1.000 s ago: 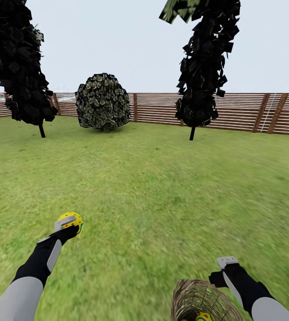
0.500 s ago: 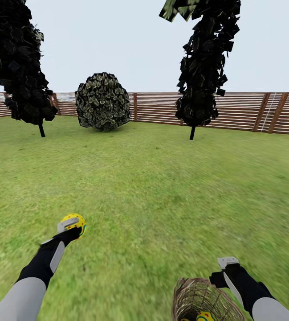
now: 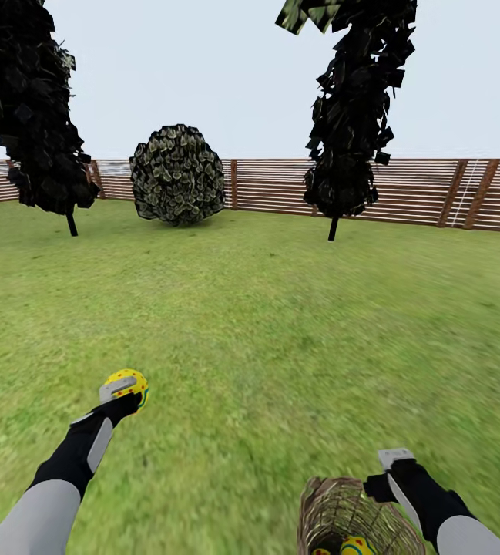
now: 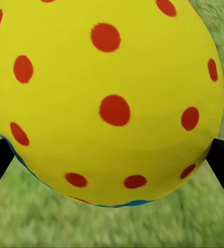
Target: Take the three Easter eggs out of the wicker basket on the lawn in the garden, then place them on the lawn next to a single tree (choose any tree) so that all three eggs are next to the same tree and none are left in the basket.
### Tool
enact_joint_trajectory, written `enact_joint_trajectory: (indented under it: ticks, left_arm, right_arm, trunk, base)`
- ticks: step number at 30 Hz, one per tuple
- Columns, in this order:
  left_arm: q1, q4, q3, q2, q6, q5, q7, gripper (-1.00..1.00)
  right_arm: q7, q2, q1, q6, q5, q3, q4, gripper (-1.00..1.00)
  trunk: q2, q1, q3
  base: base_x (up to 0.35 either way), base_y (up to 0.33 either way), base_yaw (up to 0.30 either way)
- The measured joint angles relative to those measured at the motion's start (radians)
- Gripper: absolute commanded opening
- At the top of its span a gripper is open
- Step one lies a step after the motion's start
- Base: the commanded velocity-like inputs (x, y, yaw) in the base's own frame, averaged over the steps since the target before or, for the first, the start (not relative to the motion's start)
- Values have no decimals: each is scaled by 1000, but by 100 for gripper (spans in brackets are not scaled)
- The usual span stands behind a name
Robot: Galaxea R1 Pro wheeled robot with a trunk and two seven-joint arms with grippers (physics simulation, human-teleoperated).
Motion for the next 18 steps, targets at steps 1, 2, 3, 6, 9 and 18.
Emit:
enact_joint_trajectory:
  ticks: [1, 2, 3, 6, 9, 18]
  left_arm:
    - [0, 0, 0, 0, 0, 0, 0, -100]
    - [0, 1, 0, -1, 0, 0, 0, -100]
    - [0, 2, 0, 0, 0, 0, 0, -100]
    - [0, 2, 0, 1, 2, 0, 1, -100]
    - [0, 2, 0, 0, 4, 0, 4, -100]
    - [0, 2, 0, -1, 2, 0, 6, -100]
  right_arm:
    - [0, 1, 0, 0, 1, 1, 0, 100]
    - [1, 2, 0, 0, 1, 1, 1, 100]
    - [1, 2, 0, 0, 1, 1, 1, 100]
    - [1, 5, 0, -1, 1, 2, 3, 100]
    - [1, 6, 0, -2, 1, 2, 3, 100]
    - [1, 8, 0, -2, 9, 3, 5, 100]
  trunk:
    - [-7, 4, -3]
    - [-14, 8, -6]
    - [-21, 12, -9]
    - [-42, 23, -19]
    - [-63, 35, -28]
    - [-126, 69, -56]
  base:
    - [0, 0, 0]
    - [0, 0, 0]
    - [0, 0, 0]
    - [0, 0, 0]
    - [0, 0, 0]
    - [0, 0, 0]
